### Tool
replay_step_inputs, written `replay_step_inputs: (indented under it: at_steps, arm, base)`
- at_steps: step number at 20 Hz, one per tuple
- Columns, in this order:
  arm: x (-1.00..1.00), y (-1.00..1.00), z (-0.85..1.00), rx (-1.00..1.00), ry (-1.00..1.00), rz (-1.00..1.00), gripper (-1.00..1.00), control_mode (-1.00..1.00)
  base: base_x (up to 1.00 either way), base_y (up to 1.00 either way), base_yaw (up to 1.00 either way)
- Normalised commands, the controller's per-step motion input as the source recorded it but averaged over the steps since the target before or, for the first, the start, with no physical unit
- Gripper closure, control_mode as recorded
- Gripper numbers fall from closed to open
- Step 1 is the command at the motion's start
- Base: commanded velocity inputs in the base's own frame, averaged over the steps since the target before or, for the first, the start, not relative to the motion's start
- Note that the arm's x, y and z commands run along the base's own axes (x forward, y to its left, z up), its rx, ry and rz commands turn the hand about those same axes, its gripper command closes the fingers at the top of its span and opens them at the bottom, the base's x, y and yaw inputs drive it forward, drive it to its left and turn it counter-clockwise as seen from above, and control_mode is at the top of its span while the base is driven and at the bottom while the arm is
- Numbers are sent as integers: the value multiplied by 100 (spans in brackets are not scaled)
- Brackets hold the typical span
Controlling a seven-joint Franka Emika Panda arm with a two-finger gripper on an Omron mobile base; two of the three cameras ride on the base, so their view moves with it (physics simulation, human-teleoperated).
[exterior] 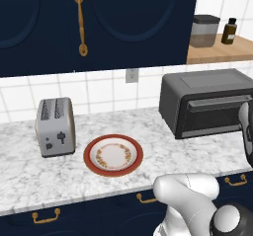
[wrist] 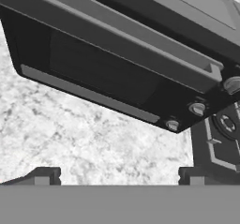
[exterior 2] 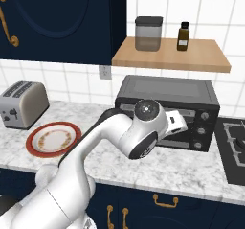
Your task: Pick up the kebab skewer and baguette bread, and place them inside the toaster oven. Close the toaster oven door and start by setting the timer.
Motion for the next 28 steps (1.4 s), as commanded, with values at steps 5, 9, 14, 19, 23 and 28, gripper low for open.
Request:
replay_step_inputs:
  at_steps: [5, 9, 14, 19, 23, 28]
  arm:
    - [-1, -45, -1, -12, 0, 9, -100, -100]
    - [-1, -36, -5, -11, 0, 8, -100, -100]
    - [0, -26, -7, -7, 0, 1, -100, -100]
    - [0, -11, -5, -5, 0, 0, -100, -100]
    - [5, -36, -6, -1, 0, 0, -100, -100]
    - [21, -37, -21, -3, -7, 3, -100, -100]
  base:
    - [0, 0, 0]
    - [0, 0, 0]
    - [0, 0, 0]
    - [0, 0, 0]
    - [0, 0, 0]
    - [0, 0, 0]
